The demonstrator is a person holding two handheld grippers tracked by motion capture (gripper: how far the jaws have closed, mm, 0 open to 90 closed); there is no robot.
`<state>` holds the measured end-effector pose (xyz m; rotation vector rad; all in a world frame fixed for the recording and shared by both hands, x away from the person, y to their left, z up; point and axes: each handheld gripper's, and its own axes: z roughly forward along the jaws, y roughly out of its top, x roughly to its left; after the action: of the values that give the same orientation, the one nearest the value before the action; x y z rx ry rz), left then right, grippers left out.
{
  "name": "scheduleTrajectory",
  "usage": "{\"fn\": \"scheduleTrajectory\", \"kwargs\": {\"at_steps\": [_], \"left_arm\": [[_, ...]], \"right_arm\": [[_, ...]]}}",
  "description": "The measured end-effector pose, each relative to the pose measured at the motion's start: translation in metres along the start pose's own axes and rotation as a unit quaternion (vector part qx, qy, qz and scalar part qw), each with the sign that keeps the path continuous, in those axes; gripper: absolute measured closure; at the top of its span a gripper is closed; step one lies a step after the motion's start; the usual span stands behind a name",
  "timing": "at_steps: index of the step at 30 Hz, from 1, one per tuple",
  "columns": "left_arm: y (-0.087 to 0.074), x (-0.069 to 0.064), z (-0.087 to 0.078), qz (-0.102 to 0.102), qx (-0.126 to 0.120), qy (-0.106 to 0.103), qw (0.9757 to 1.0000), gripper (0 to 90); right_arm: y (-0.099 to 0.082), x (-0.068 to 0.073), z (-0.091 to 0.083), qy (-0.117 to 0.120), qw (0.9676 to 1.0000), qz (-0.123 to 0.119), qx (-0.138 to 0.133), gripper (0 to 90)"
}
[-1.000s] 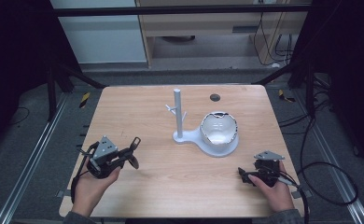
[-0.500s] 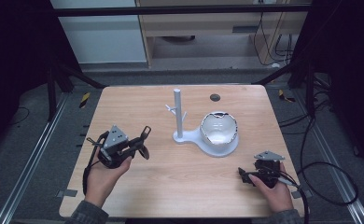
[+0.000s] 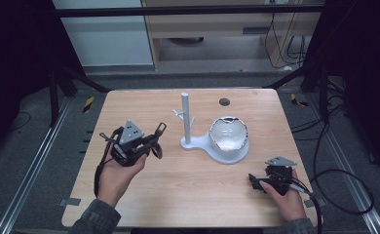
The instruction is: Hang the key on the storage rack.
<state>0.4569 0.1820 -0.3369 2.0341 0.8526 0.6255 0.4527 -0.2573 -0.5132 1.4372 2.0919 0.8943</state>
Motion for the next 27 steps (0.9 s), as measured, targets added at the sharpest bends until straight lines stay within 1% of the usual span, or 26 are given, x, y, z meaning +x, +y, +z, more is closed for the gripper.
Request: {"fn": "scheduleTrajectory", "kwargs": {"at_steps": [1,3,4,9,10,14,16,19,27], "left_arm": [[0.004,-0.001,0.000,0.003,-0.003,0.000,1.0000,80.4],[0.006,-0.001,-0.001,0.004,-0.005,0.002,1.0000,80.3],[0.009,-0.001,-0.001,0.000,-0.011,0.003,0.9999,80.4],[0.013,0.001,-0.001,-0.008,-0.015,0.002,0.9999,80.4],[0.015,0.002,0.001,-0.011,-0.017,0.001,0.9998,80.4],[0.017,0.002,0.004,-0.011,-0.016,-0.001,0.9998,80.5],[0.019,0.001,0.010,-0.008,-0.012,-0.002,0.9999,80.5],[0.021,0.000,0.013,-0.006,-0.010,-0.004,0.9999,80.5],[0.033,-0.006,0.021,-0.006,-0.024,-0.008,0.9997,80.5]], "right_arm": [[0.000,0.000,0.000,0.000,1.0000,0.000,0.000,0.4],[0.000,0.000,0.000,-0.001,1.0000,0.000,0.000,0.4],[0.000,0.000,0.000,0.000,1.0000,0.000,0.000,0.4],[0.000,0.000,0.000,-0.001,1.0000,0.001,0.000,0.4],[0.000,0.000,0.000,0.000,1.0000,0.002,0.000,0.4],[0.000,0.000,0.000,-0.001,1.0000,0.000,0.000,0.4],[0.000,0.000,0.000,-0.001,1.0000,0.001,0.000,0.4],[0.000,0.000,0.000,-0.001,1.0000,0.001,0.000,0.4],[0.000,0.001,0.000,-0.001,1.0000,0.001,0.000,0.5]]}}
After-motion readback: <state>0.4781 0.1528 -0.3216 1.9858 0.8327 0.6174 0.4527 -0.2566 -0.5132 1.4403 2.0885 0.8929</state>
